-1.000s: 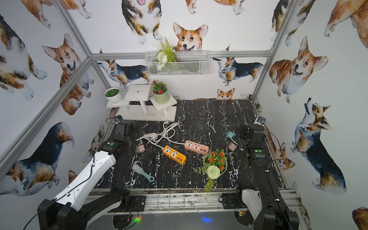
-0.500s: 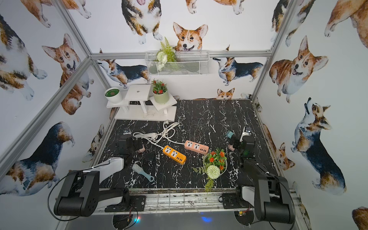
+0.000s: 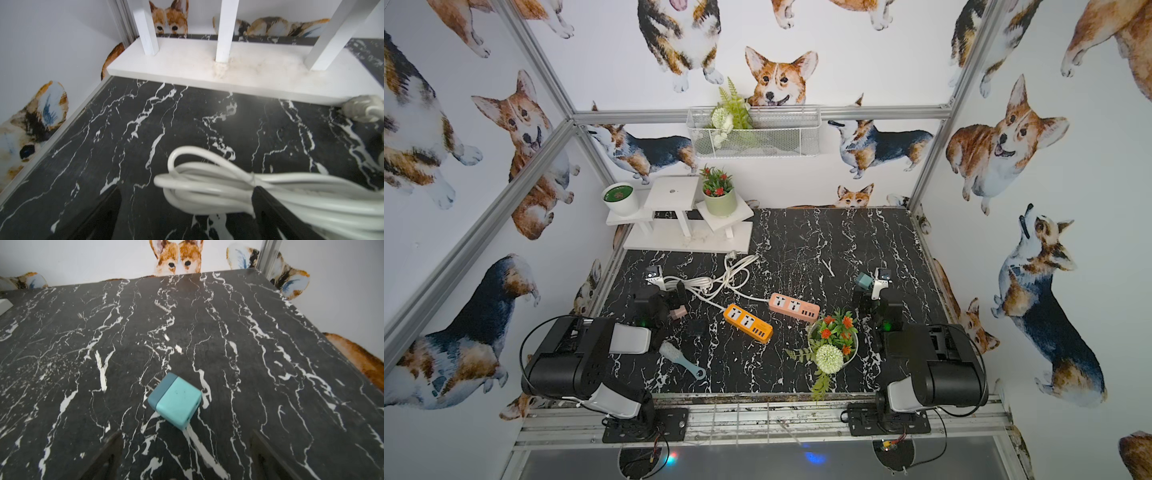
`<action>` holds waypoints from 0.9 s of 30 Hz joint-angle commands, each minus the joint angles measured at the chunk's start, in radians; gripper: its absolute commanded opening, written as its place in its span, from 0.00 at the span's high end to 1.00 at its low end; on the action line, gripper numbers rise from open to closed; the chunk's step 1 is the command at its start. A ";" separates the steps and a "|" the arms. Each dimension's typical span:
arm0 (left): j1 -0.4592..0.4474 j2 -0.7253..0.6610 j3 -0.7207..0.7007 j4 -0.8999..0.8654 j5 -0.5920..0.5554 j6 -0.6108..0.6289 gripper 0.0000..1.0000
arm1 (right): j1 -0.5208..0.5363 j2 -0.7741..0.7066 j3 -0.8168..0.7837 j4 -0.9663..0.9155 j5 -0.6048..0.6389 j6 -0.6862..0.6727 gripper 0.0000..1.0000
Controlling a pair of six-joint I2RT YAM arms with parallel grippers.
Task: Pull the plug off the socket
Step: Reset both arms
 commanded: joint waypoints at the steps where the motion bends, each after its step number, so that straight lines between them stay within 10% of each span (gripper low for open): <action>1: 0.002 0.009 0.013 0.067 0.007 0.017 0.00 | -0.006 0.012 0.035 0.030 0.068 0.027 0.00; 27: -0.031 0.008 0.044 0.009 -0.012 0.046 0.00 | -0.020 0.007 0.056 -0.020 0.085 0.057 0.00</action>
